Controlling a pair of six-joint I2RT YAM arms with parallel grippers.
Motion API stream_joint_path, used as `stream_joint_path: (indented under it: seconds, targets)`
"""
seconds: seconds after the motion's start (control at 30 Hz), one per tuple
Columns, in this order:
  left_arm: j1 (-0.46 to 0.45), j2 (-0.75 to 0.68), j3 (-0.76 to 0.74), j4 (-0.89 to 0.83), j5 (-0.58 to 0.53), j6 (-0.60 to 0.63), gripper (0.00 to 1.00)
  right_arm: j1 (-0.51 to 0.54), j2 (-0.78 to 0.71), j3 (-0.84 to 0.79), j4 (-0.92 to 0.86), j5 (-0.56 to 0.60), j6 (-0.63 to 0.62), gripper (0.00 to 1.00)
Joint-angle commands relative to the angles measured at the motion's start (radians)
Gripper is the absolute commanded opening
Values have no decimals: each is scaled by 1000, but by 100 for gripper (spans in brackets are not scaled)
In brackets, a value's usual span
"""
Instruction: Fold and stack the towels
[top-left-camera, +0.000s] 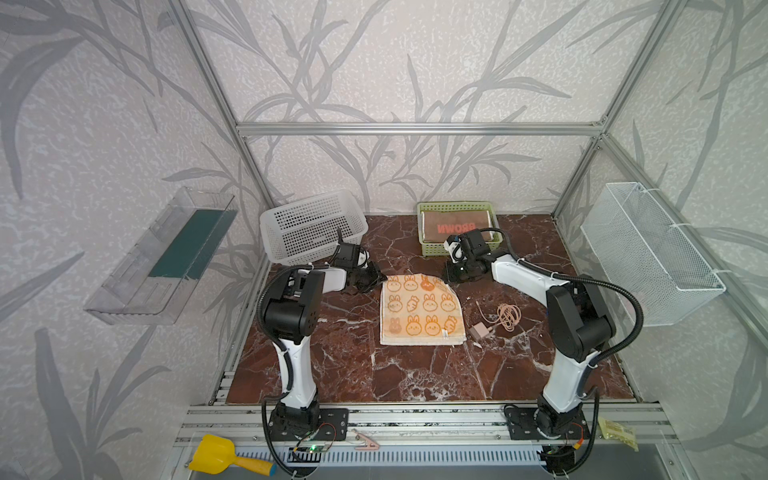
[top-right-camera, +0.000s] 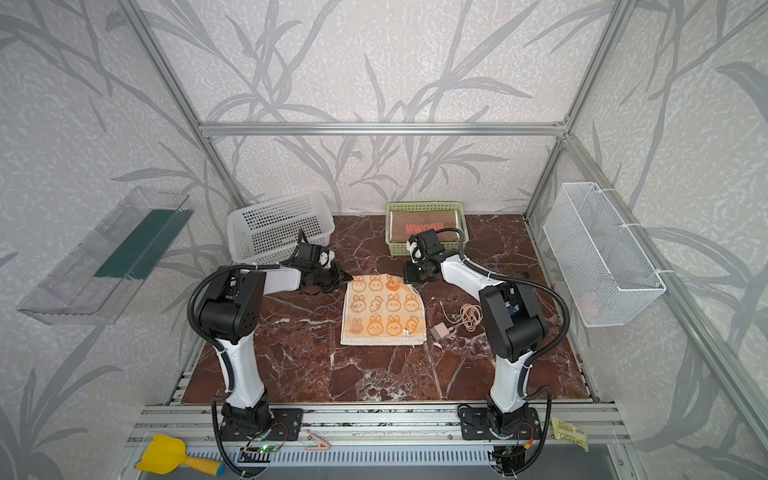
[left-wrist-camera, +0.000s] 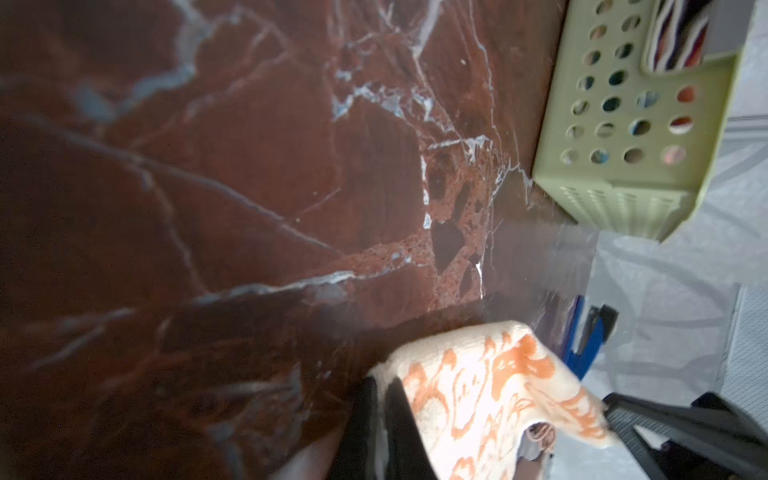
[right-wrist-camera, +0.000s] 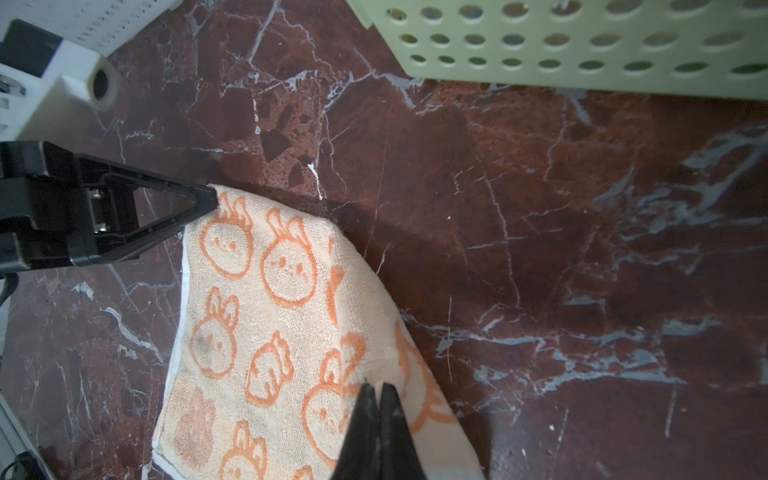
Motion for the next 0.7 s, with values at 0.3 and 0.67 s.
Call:
stream_joint_path:
  seconds: [0.3, 0.67]
  targets:
    - [48, -230, -26, -62, 31, 83, 0, -19, -137, -27, -30, -16, -34, 0]
    - [114, -252, -217, 56, 116, 66, 0, -5, -162, -198, 26, -118, 28, 0]
